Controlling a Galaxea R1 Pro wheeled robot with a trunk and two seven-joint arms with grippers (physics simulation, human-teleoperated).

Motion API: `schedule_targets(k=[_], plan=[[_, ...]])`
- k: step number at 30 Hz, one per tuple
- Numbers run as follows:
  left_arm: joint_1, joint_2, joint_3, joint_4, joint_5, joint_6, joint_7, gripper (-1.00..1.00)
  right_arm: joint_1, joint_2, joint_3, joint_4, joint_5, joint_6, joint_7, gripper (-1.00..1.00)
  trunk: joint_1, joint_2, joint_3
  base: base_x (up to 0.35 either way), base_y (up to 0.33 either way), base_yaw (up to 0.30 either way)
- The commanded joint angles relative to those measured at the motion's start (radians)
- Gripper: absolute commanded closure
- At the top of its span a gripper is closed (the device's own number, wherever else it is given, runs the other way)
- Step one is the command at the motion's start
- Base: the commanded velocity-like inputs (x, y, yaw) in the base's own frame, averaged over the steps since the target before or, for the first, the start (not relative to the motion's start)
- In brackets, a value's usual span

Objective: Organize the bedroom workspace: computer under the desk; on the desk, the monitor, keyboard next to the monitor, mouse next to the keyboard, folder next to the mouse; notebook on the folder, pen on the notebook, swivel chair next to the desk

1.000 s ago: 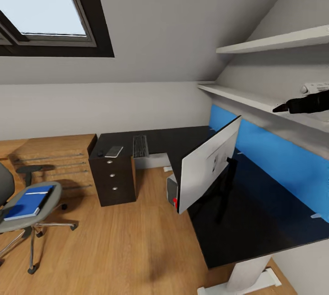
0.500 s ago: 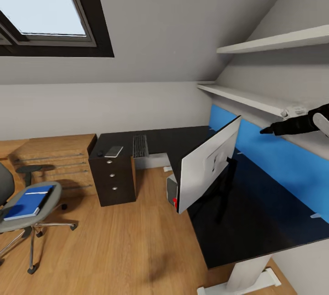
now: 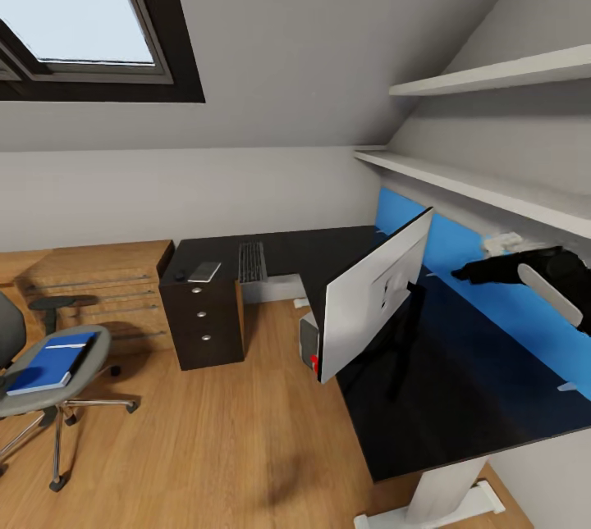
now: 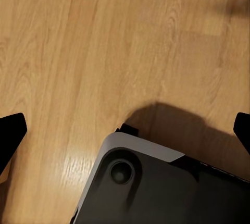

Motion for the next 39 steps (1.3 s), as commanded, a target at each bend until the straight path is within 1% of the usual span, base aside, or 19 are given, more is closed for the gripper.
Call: schedule_targets(k=[1,4,8,10,11,15,18,19,21,22,24,25,26,27,30,31,35,36,39], plan=[[-0.001,0.001,-0.009,-0.001,0.008,-0.004,0.007,-1.00,0.017,-0.001,0.003,0.011,0.003,-0.035,-0.024,-1.00,0.001,-0.003,-0.002,0.000,0.000,0.000],[-0.001,0.001,-0.009,-0.001,0.008,-0.009,0.007,-1.00,0.047,0.003,0.004,0.045,-0.008,-0.116,-0.053,-1.00,0.001,-0.003,-0.002,0.000,0.000,0.000],[-0.001,0.002,-0.007,-0.001,0.008,-0.038,0.007,-1.00,0.085,0.036,0.004,0.138,-0.064,-0.248,-0.070,-1.00,0.001,-0.003,-0.002,0.000,0.000,0.000],[-0.001,0.002,-0.007,-0.001,0.008,-0.054,0.007,-1.00,0.092,0.044,0.004,0.172,-0.074,-0.285,-0.072,-1.00,0.001,-0.003,-0.002,0.000,0.000,0.000],[-0.001,0.002,-0.007,-0.001,0.008,-0.071,0.006,-1.00,0.097,0.054,0.005,0.209,-0.081,-0.323,-0.073,-1.00,0.001,-0.003,-0.002,0.000,0.000,0.000],[-0.001,0.001,-0.008,-0.001,0.008,-0.103,0.005,-1.00,0.102,0.087,0.004,0.300,-0.088,-0.403,-0.074,-1.00,0.001,-0.003,-0.002,0.000,0.000,0.000],[-0.001,0.001,-0.008,-0.001,0.008,-0.122,0.005,-1.00,0.104,0.143,0.004,0.428,-0.092,-0.506,-0.074,-1.00,0.001,-0.003,-0.002,0.000,0.000,0.000],[-0.001,0.001,-0.009,-0.001,0.008,-0.123,0.005,-1.00,0.105,0.155,0.004,0.454,-0.092,-0.527,-0.074,-1.00,0.001,-0.003,-0.002,0.000,0.000,0.000],[-0.001,0.002,-0.009,-0.001,0.007,-0.128,0.002,-1.00,0.105,0.200,0.002,0.552,-0.093,-0.616,-0.075,-1.00,0.001,-0.003,-0.002,0.000,0.000,0.000],[-0.001,0.002,-0.009,-0.001,0.006,-0.129,0.001,-1.00,0.105,0.215,0.001,0.595,-0.096,-0.659,-0.074,-1.00,0.001,-0.003,-0.002,0.000,0.000,0.000],[-0.001,0.001,-0.010,-0.001,0.005,-0.130,0.000,-1.00,0.105,0.247,0.002,0.670,-0.113,-0.734,-0.072,-1.00,0.001,-0.003,-0.002,0.000,0.000,0.000],[-0.001,0.001,-0.010,-0.001,0.004,-0.130,-0.001,-1.00,0.105,0.269,0.001,0.701,-0.125,-0.763,-0.071,-1.00,0.001,-0.003,-0.002,0.000,0.000,0.000],[-0.001,0.002,-0.010,-0.001,0.004,-0.131,-0.001,-1.00,0.105,0.282,0.000,0.715,-0.132,-0.776,-0.071,-1.00,0.001,-0.003,-0.002,0.000,0.000,0.000],[-0.001,0.002,-0.010,-0.001,0.004,-0.130,-0.002,-1.00,0.106,0.324,0.000,0.766,-0.156,-0.822,-0.072,-1.00,0.001,-0.003,-0.002,0.000,0.000,0.000],[-0.001,0.002,-0.011,-0.001,0.004,-0.130,-0.002,-1.00,0.106,0.349,0.000,0.796,-0.166,-0.856,-0.073,-1.00,0.001,-0.003,-0.002,0.000,0.000,0.000],[-0.001,0.002,-0.012,-0.001,0.005,-0.130,-0.002,-1.00,0.107,0.363,0.000,0.811,-0.170,-0.879,-0.074,-1.00,0.001,-0.003,-0.002,0.000,0.000,0.000],[-0.001,0.002,-0.015,-0.001,0.005,-0.130,-0.002,-1.00,0.113,0.383,-0.002,0.844,-0.173,-0.927,-0.074,-1.00,0.001,-0.003,-0.002,0.000,0.000,0.000],[-0.001,0.002,-0.016,-0.001,0.005,-0.129,-0.002,-1.00,0.133,0.396,-0.001,0.891,-0.178,-0.963,-0.073,-1.00,0.001,-0.003,-0.002,-0.005,0.000,0.000],[-0.001,0.002,-0.016,-0.001,0.005,-0.129,-0.002,-1.00,0.143,0.424,-0.001,0.897,-0.177,-0.970,-0.075,-1.00,0.001,-0.003,-0.002,-0.139,-0.082,0.042]])
